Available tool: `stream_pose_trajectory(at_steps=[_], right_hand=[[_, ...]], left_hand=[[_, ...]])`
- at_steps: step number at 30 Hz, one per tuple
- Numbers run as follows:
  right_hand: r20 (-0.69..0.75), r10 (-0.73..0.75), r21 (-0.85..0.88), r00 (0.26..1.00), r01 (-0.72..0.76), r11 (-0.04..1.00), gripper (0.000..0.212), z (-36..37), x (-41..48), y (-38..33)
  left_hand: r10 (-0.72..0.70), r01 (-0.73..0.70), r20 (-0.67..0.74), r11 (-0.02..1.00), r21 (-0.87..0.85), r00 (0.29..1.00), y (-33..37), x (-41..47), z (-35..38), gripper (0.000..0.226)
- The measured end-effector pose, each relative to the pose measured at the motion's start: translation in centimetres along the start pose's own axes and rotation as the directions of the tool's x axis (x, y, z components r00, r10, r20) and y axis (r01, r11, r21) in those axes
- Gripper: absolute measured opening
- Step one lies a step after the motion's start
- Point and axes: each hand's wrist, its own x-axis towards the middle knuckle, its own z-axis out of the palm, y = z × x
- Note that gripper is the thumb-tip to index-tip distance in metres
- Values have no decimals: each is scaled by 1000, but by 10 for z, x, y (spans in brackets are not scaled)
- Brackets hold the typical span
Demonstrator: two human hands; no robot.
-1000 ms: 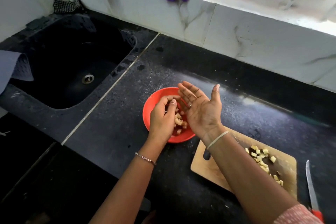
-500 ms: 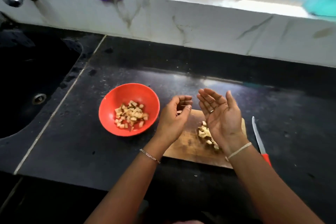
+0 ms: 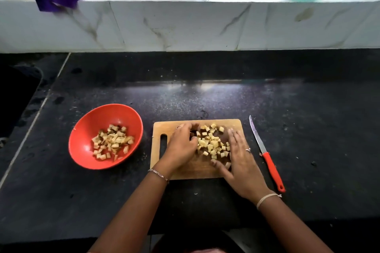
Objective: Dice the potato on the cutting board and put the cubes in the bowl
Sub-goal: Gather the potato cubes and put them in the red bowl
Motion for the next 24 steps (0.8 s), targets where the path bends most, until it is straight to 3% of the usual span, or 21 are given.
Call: stream_pose_trajectory(at_steps=[3, 9, 12, 15, 19, 24], right_hand=[[58, -31, -151, 998, 40, 988, 103, 5, 12, -1], [75, -83, -181, 994, 95, 979, 114, 8, 43, -12], [90, -141, -117, 986, 151, 982, 100, 6, 51, -17], [62, -197, -50, 978, 200, 978, 73, 6, 54, -18], [-18, -258, -95, 966, 255, 962, 46, 7, 55, -18], [-16, -343, -133, 939, 338, 932, 31, 8, 62, -19]], left_hand=[[-7, 8, 22, 999, -50, 1000, 2, 2, 1, 38], [-42, 49, 35, 973, -224, 998, 1, 2, 0, 44], [-80, 75, -3, 951, -301, 997, -1, 2, -1, 44], [-101, 82, -36, 932, -354, 994, -3, 1, 0, 43], [-128, 85, -98, 930, -356, 987, -6, 2, 4, 42], [-153, 100, -112, 919, -381, 982, -6, 5, 5, 40]])
